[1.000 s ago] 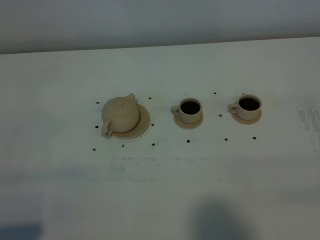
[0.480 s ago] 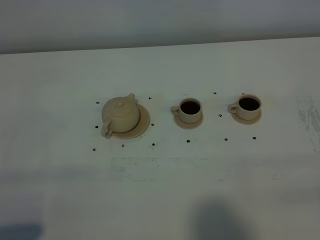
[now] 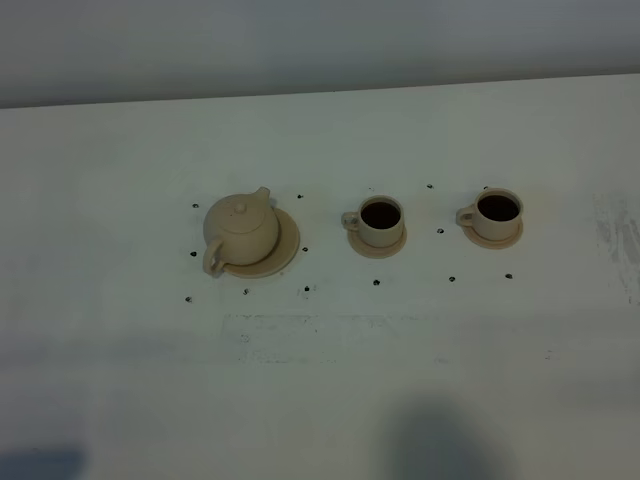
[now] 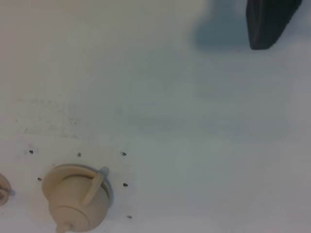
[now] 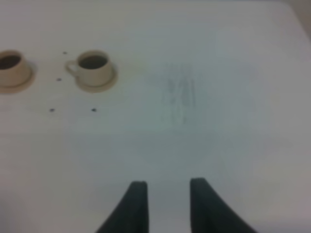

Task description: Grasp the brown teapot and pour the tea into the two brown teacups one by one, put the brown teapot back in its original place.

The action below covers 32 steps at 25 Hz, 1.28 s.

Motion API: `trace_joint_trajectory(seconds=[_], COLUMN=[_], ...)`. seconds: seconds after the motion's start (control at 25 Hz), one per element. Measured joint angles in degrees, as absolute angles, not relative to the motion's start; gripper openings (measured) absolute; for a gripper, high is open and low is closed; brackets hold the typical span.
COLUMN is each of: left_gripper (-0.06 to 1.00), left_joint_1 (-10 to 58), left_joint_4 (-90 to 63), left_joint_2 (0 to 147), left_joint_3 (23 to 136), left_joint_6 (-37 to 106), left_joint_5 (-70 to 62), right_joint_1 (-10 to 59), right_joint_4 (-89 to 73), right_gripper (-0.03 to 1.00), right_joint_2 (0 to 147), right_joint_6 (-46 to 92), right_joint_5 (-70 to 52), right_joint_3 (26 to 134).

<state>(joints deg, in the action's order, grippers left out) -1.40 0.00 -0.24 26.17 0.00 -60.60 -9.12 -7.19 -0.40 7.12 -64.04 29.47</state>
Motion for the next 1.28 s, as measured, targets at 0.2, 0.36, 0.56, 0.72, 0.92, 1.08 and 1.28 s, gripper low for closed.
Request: trace_joint_trajectory(seconds=[0.2,0.36,0.56,0.72,0.92,1.08,1.28], left_gripper=[0.46,0.46,0.46,0.46,0.46,0.46,0.46], left_joint_1=[-1.40,-1.40,-1.40,-1.40,-1.40,-1.40,-1.40], left_joint_4=[0.00,0.00,0.00,0.00,0.00,0.00,0.00], left_joint_2=[-0.24,-0.24,-0.24,-0.24,-0.24,-0.24,-0.24], left_joint_3=[26.17,26.17,26.17,26.17,26.17,26.17,26.17], left_joint_6=[0.00,0.00,0.00,0.00,0.00,0.00,0.00], left_joint_5=[-60.60,-60.60,-60.60,-60.60,-60.60,-60.60,-60.60], right_joint_1=[-9.12,-9.12,-9.07,-9.07,-9.07,-9.07,-9.07], right_joint_4=[-4.51,-4.13,-4.02,-4.02,-4.02,-4.02,-4.02], right_gripper=[0.23,0.23,0.23,0.23,0.23,0.23,0.23], right_joint_2=[-0.40,-0.40,-0.40,-0.40,-0.40,-0.40,-0.40], right_joint_6=[7.16,7.16,7.16,7.16,7.18,7.18,7.23], right_joint_5=[-64.08,-64.08,-64.10,-64.10,-64.10,-64.10,-64.10], right_joint_3=[29.47,29.47,29.47,29.47,29.47,29.47,29.47])
